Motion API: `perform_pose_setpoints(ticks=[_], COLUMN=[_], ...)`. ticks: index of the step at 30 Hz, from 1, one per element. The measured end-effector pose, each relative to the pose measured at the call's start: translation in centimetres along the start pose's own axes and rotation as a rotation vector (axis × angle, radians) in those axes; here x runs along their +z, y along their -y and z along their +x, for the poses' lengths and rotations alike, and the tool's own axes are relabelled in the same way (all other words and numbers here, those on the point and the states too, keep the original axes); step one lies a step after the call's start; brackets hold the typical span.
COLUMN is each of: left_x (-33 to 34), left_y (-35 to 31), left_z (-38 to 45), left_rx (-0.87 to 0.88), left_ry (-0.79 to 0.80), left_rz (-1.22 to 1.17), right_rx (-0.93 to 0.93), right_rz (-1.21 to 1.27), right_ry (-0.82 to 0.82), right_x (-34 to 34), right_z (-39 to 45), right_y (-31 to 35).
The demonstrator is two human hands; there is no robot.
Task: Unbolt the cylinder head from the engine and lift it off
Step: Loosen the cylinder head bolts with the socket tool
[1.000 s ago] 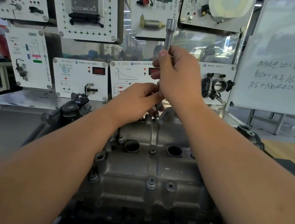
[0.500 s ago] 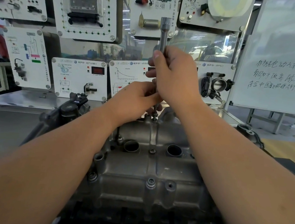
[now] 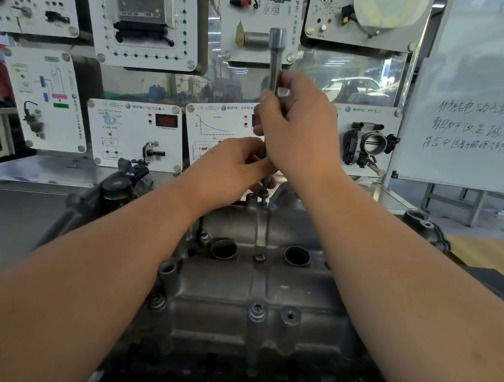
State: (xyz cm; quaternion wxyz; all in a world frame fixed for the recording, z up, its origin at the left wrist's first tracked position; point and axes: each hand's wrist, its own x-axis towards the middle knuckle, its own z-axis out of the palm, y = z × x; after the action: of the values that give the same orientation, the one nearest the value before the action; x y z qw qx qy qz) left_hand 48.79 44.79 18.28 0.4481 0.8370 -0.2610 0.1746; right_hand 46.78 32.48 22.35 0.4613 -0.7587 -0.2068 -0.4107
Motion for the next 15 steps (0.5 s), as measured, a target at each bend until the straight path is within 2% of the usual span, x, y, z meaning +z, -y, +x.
perform_pose_setpoints(ticks=[9,15], left_x=[0.24,-0.07], left_y=[-0.09,-0.06], left_z=[-0.06,-0.06], left_rx=[-0.035,0.026], left_ry=[0.018,0.014], left_rz=[0.011,0.076], right_rx=[-0.004,-0.031], right_rz=[-0.047,0.023], right_ry=[-0.026,-0.04], right_x=[-0.2,-0.19], right_z=[0.24,-0.19], right_y=[-0.12,-0.04])
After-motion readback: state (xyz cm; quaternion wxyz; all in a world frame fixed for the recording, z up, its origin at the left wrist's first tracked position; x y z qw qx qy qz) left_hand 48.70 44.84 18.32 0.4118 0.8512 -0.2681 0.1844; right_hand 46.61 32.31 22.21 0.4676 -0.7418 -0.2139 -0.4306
